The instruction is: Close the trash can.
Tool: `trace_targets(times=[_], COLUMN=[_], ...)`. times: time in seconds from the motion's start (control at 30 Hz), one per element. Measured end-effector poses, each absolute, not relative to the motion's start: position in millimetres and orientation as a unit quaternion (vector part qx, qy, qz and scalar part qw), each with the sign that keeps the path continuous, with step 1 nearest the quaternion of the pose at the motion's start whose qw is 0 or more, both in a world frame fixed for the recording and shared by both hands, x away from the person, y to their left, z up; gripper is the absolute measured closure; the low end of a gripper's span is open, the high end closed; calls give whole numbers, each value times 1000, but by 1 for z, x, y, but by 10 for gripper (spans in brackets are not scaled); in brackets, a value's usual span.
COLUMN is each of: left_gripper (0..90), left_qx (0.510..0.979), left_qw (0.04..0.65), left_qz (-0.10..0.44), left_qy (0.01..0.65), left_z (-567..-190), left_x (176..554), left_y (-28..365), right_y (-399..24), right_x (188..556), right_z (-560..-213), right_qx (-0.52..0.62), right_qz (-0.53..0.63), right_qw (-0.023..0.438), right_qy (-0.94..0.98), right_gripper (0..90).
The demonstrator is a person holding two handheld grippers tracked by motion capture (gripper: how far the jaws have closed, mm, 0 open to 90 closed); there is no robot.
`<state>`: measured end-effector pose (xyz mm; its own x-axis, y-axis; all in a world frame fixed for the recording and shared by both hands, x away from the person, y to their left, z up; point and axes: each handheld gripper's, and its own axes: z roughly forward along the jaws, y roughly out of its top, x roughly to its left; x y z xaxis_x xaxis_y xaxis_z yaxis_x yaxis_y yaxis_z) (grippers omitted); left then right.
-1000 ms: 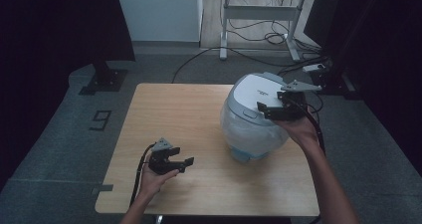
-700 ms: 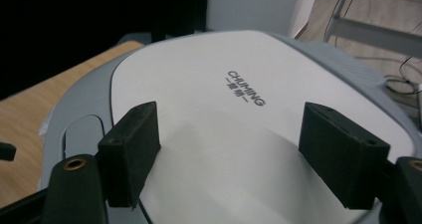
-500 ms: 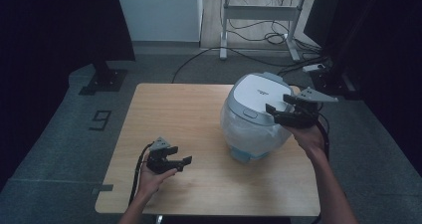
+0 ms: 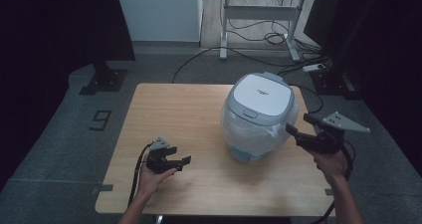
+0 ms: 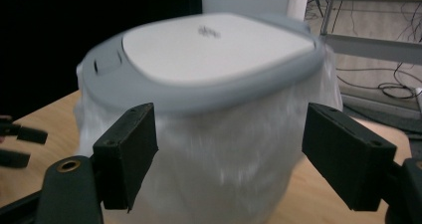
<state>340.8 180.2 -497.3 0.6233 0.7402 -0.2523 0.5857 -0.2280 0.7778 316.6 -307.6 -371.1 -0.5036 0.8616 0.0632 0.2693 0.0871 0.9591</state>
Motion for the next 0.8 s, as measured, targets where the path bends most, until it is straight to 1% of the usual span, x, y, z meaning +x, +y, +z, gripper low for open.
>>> trace_targets(times=[0.17, 0.3, 0.53, 0.67, 0.8], left_gripper=[232, 232, 231, 232, 232], left_qx=[779, 780, 781, 781, 782], left_qw=[451, 446, 442, 440, 438], left_qz=[85, 85, 90, 91, 97], left_qy=[428, 431, 432, 433, 434], left_z=[-499, -501, -503, -504, -505], left_x=[342, 343, 344, 345, 345], left_y=[181, 181, 182, 182, 183], right_y=[-320, -326, -329, -329, -329], right_x=[305, 302, 299, 299, 298], right_z=[-406, -435, -478, -490, -490], right_qx=[428, 443, 459, 464, 463], right_qz=[530, 524, 505, 497, 497], right_qw=[262, 249, 239, 236, 243], right_qy=[684, 684, 691, 694, 693], right_gripper=[208, 208, 210, 210, 212])
